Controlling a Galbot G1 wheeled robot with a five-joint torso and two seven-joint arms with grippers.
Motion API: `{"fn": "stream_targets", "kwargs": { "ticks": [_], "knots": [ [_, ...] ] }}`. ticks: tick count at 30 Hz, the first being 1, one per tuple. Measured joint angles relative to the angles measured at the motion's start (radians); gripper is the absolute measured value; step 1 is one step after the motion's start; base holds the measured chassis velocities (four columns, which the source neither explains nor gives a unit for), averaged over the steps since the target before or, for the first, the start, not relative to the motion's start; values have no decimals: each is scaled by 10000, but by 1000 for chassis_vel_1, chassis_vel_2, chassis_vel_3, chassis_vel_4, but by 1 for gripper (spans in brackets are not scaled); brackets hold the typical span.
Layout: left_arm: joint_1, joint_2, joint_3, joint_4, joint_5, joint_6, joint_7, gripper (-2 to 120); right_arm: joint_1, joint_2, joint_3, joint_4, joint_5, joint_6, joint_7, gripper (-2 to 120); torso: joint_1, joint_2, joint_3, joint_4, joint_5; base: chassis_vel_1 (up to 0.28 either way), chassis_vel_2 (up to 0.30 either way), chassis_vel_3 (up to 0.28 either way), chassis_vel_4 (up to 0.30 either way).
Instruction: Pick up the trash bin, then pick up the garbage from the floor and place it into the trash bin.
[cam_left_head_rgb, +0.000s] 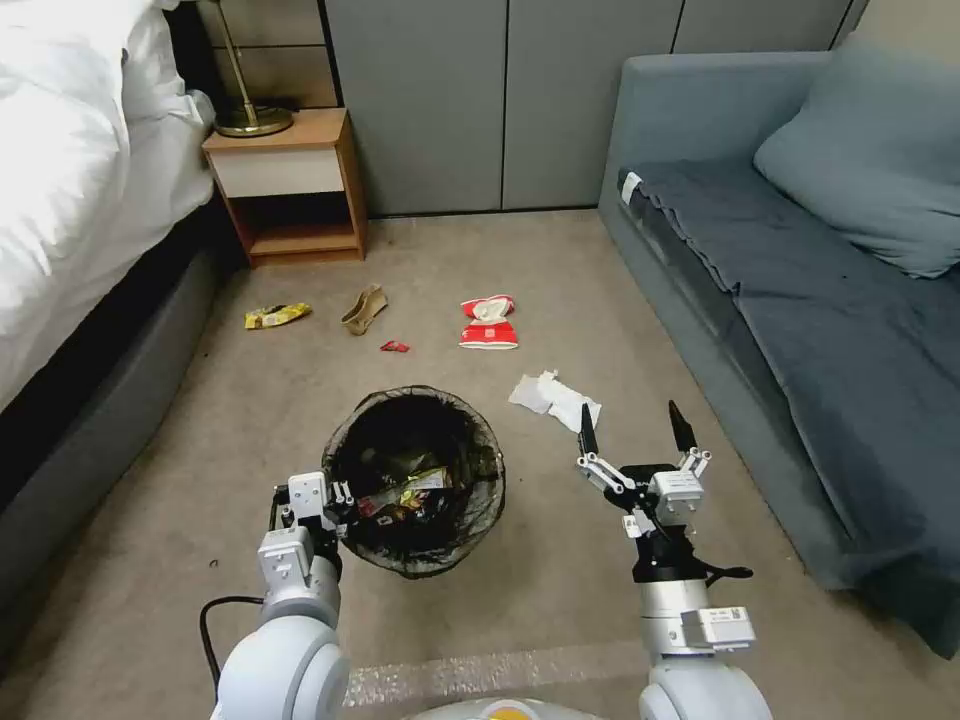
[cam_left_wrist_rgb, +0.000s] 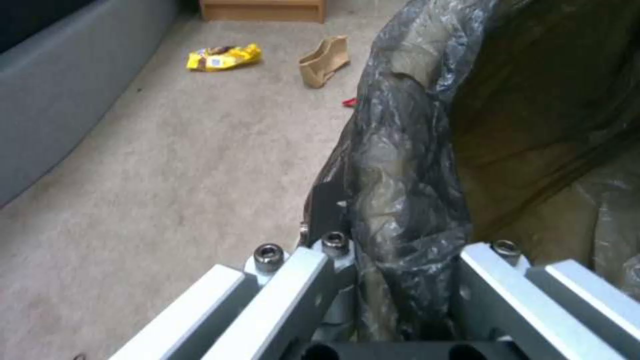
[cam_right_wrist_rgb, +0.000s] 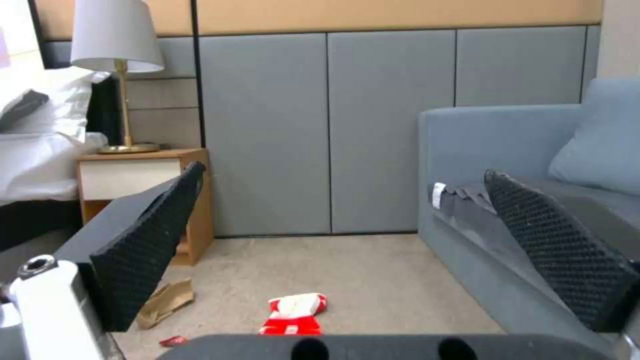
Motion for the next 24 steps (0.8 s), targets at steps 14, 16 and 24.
{"fn": "stream_targets", "kwargs": {
  "ticks": [14,16,24],
  "knots": [
    [4,-11,-12,-37,10,-2,-2,0,24,1,-36,-25,17,-14,22,100,1,0,0,-1,5,-227,223,217,-224],
    [5,-10,-15,-39,17,-2,-4,0,28,-16,-46,-25,16,-20,27,100,2,0,2,-2,-8,-297,310,275,-277],
    [-9,23,-9,-72,19,-3,-2,0,126,-91,-87,-81,10,146,-55,100,4,-1,3,0,0,-285,261,253,-283]
  ]
}}
